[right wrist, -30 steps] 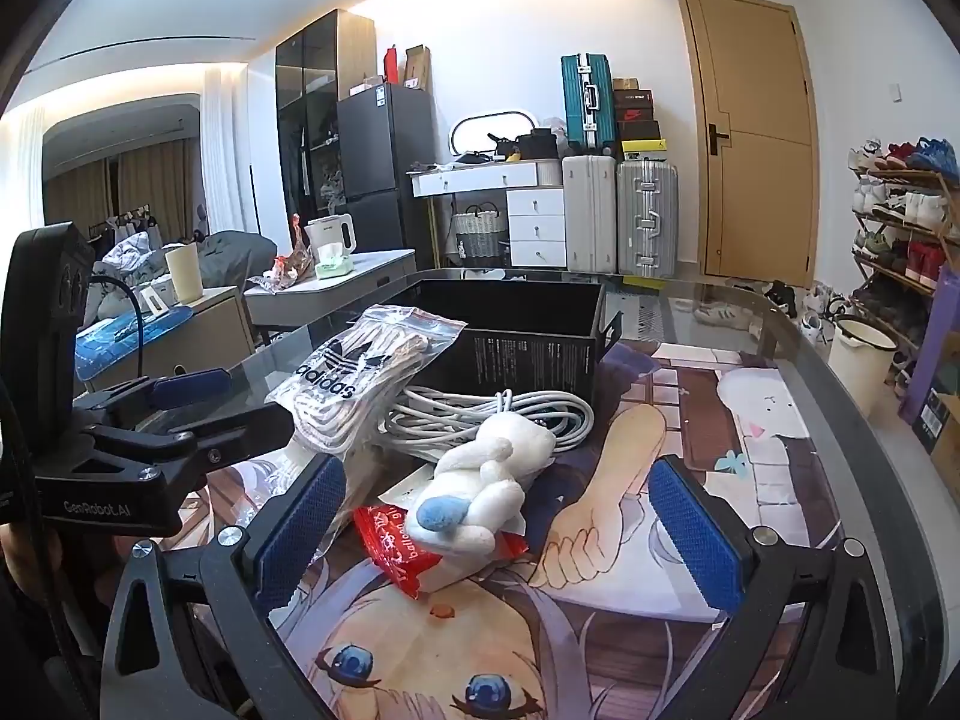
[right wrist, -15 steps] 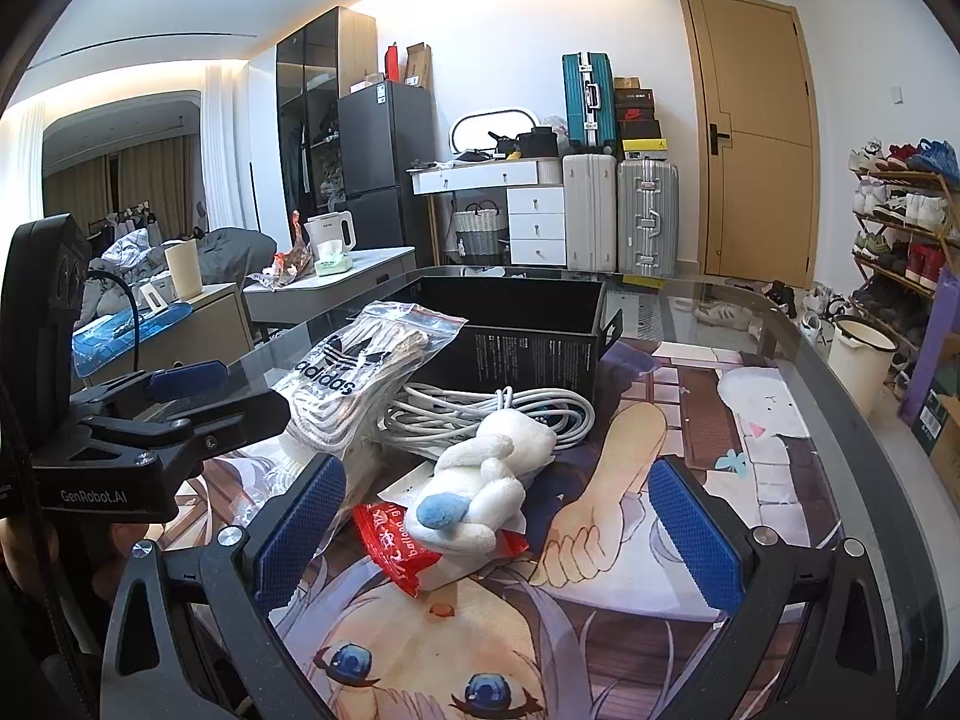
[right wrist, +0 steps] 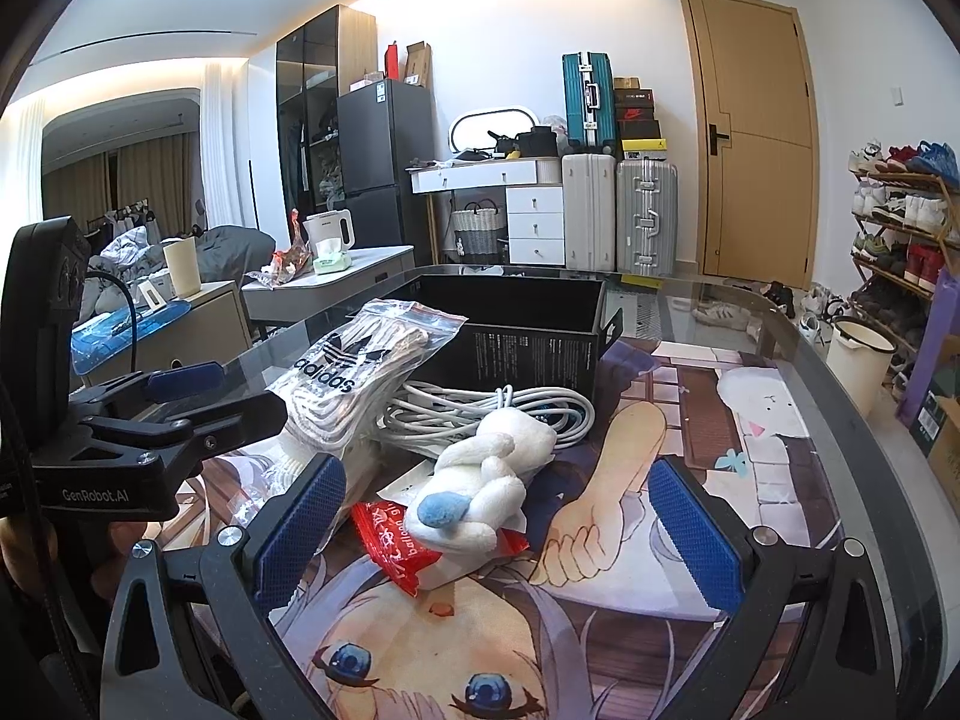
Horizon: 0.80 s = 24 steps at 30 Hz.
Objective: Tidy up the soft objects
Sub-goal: 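Move left tool toward the adidas rope bag while right tool approaches the white plush bunny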
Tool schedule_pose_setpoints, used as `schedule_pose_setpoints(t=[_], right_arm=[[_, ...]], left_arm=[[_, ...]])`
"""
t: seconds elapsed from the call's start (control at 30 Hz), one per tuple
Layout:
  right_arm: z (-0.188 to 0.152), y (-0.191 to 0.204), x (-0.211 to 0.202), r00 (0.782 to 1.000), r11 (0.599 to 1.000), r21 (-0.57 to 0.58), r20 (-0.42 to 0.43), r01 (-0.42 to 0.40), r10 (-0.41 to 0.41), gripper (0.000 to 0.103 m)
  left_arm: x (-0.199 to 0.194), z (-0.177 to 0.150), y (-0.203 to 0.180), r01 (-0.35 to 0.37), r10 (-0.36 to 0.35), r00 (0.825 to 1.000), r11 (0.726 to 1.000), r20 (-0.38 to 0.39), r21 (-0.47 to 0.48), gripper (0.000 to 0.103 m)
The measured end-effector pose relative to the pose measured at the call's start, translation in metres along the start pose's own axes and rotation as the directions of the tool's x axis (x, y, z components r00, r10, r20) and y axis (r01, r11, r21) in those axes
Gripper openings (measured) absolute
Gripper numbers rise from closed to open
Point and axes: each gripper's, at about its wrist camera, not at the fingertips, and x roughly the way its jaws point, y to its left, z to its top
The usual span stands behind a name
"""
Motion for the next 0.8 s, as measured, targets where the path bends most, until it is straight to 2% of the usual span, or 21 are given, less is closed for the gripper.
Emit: schedule_pose_setpoints(t=[0.8], right_arm=[[0.0000, 0.0003, -0.0013, 1.000, 1.000, -0.003, -0.002, 0.003, -0.003, 0.103]], left_arm=[[0.0019, 0.0025, -0.0008, -0.010, 0.010, 1.000, 1.000, -0.003, -0.004, 0.103]])
